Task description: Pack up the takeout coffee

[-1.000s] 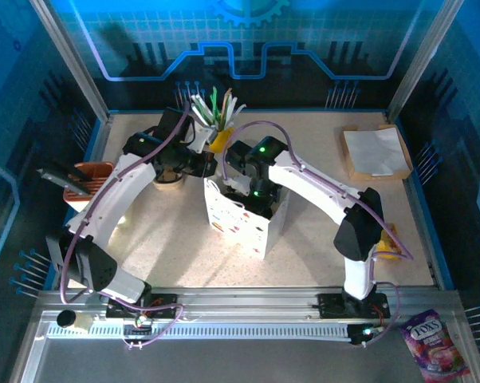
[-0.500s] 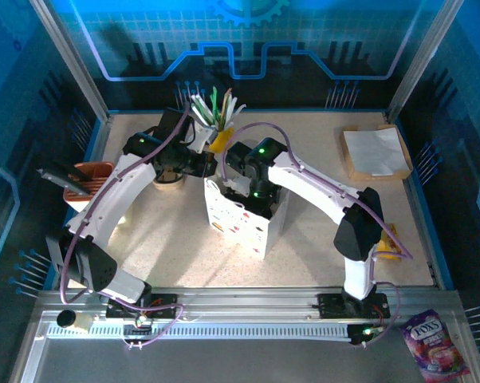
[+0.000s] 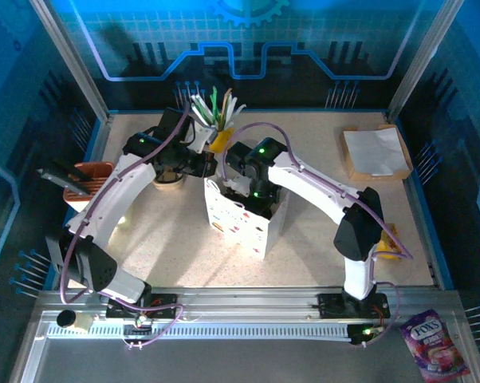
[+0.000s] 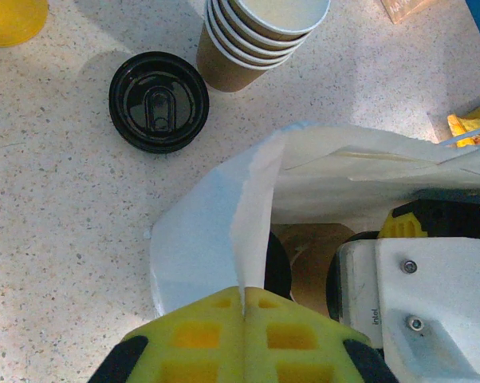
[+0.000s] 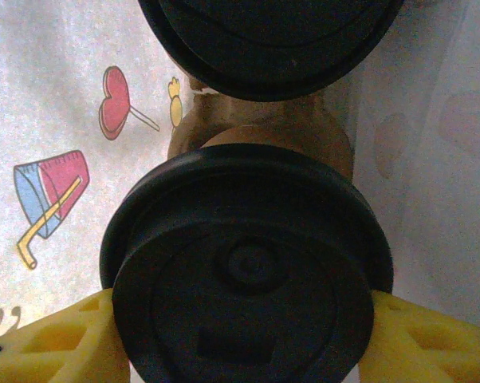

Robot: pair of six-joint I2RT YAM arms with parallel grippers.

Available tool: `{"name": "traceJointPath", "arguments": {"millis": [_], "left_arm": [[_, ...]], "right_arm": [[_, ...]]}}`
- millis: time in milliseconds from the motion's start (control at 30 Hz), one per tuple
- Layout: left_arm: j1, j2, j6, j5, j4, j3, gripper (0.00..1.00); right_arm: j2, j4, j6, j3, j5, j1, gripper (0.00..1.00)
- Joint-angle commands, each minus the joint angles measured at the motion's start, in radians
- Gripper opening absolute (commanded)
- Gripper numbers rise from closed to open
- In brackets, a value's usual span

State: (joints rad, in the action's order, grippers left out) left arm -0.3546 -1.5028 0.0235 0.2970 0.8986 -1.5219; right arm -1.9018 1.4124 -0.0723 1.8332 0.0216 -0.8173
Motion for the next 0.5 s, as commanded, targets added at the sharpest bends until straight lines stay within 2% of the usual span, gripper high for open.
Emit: {"name": "traceJointPath", "arguments": {"millis": [0, 467], "left_arm": [[-0.004, 0.013, -0.021, 0.008, 0.013, 0.028, 0.0], [-0.005, 0.014, -0.021, 0.008, 0.012, 0.028, 0.0]], "right_arm": [[0.026, 0.01, -0.008, 0.001, -0.014, 0.001, 0.46], [0.03, 0.014, -0.009, 0.001, -0.014, 0.001, 0.46]]}}
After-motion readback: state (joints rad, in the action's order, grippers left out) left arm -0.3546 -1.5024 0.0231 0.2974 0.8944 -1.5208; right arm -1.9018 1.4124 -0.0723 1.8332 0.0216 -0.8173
